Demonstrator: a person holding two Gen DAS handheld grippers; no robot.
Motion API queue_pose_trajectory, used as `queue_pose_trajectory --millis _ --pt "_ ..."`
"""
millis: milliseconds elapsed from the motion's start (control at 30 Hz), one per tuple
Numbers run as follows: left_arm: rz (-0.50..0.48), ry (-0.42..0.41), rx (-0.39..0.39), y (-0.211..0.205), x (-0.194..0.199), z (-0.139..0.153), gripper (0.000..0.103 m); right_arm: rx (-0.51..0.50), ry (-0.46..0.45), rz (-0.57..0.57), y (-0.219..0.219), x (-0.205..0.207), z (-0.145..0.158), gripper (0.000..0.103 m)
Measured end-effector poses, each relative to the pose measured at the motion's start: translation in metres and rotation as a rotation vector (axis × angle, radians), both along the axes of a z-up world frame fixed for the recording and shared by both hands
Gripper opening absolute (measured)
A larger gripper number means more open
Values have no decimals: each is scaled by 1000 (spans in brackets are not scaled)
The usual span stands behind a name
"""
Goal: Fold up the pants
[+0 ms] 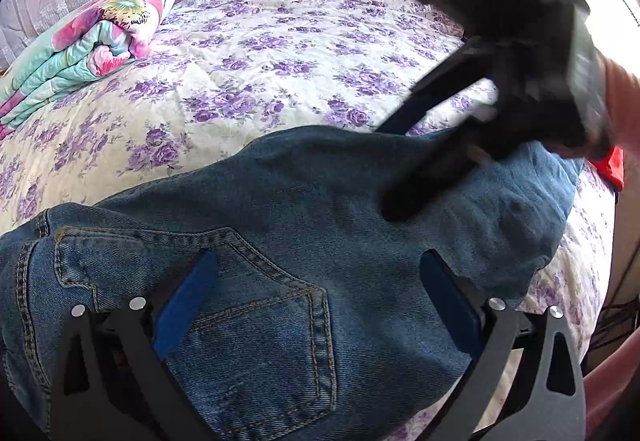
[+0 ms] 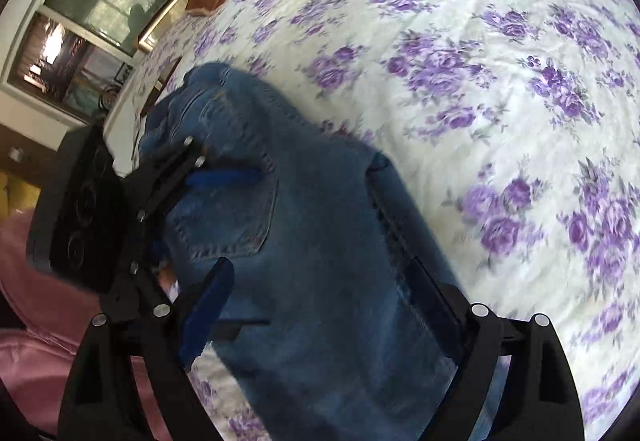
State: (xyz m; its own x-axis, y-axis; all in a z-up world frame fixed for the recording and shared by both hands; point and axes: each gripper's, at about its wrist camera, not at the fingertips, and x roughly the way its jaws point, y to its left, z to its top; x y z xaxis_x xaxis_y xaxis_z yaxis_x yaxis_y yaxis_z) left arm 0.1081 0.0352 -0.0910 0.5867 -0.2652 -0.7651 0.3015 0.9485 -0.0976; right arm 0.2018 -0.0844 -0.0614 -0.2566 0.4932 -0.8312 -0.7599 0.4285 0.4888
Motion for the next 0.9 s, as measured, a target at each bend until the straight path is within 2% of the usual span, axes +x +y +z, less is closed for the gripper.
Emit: queue_pose_trajectory --millis 133,167,200,267,433,500,533,600,667,700,800,833,900 --pt "0 0 -1 0 0 0 98 19 117 88 8 5 -10 91" --pt "0 0 0 0 0 0 99 45 191 131 10 3 -11 91" --pt "0 0 -1 0 0 0 99 57 223 165 12 0 -10 91" --pt "1 -1 -1 0 0 0 99 75 194 221 14 -6 -5 92" --pt "1 -1 -1 1 0 0 99 231 320 147 25 10 -20 92" --pt "0 -1 0 1 1 -1 99 289 302 130 31 16 -17 90" --pt "-2 -1 1 2 1 -2 99 320 255 111 34 20 -11 88" --pt "-1 -4 4 2 2 -2 99 328 194 106 32 32 -4 73" --pt "-2 -4 1 3 3 -3 99 292 167 94 27 45 -12 27" --pt "-3 -3 2 3 4 -3 99 270 158 57 21 55 -19 18" --pt "-5 3 15 2 6 -4 99 273 192 -24 10 71 -31 21" --pt "-5 1 18 2 5 -4 99 264 156 -19 9 68 -27 22" --pt "-4 1 22 1 5 -5 99 222 9 -17 12 54 -7 29"
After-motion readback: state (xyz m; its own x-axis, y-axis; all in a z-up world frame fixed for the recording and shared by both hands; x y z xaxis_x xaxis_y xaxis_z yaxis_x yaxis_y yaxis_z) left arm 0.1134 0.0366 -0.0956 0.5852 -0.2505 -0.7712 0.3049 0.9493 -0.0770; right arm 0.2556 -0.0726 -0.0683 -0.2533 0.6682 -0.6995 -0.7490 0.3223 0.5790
